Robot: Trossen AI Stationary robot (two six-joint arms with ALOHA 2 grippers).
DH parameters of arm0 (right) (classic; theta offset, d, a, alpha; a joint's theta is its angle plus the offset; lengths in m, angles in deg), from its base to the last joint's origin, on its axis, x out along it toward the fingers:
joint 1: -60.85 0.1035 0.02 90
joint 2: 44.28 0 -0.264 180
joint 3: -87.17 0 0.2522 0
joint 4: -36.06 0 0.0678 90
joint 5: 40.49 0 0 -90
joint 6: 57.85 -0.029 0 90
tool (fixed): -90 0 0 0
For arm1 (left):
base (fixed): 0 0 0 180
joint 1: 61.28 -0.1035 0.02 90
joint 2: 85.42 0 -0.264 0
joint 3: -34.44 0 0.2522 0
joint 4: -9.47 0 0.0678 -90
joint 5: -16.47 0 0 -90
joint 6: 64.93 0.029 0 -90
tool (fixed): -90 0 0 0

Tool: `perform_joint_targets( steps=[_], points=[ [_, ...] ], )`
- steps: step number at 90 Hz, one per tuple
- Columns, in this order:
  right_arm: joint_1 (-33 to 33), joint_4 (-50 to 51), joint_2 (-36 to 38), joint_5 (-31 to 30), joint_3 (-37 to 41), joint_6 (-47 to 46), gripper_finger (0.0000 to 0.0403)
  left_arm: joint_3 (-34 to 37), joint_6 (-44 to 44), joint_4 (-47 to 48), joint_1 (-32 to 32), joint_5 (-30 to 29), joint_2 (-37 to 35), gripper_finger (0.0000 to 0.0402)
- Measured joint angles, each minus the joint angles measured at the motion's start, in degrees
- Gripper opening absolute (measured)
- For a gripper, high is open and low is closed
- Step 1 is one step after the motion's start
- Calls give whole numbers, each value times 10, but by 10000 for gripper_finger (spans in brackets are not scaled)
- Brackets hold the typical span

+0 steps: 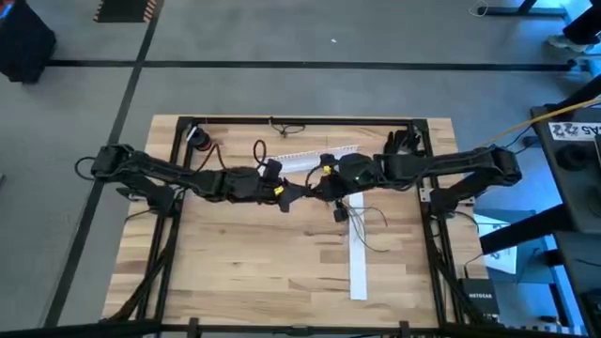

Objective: Ziptie cables
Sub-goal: Wrap the black zip-tie around the cable wires

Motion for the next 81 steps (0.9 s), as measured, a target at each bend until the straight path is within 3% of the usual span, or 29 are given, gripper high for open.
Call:
perform_joint_targets(
  steps=[25,41,69,81],
  points=[
    [10,8,-9,21,0,90,5,0,-7,28,-4,12,2,0],
    [11,-17,-18,6,1,107,11,0,36,21,-2,4,13,0],
    [12,3,-16,-14,2,138,122,1,78,21,-4,-5,19,0],
    [12,49,-3,-30,-18,122,148,3,78,18,-6,-4,19,0]
  ],
)
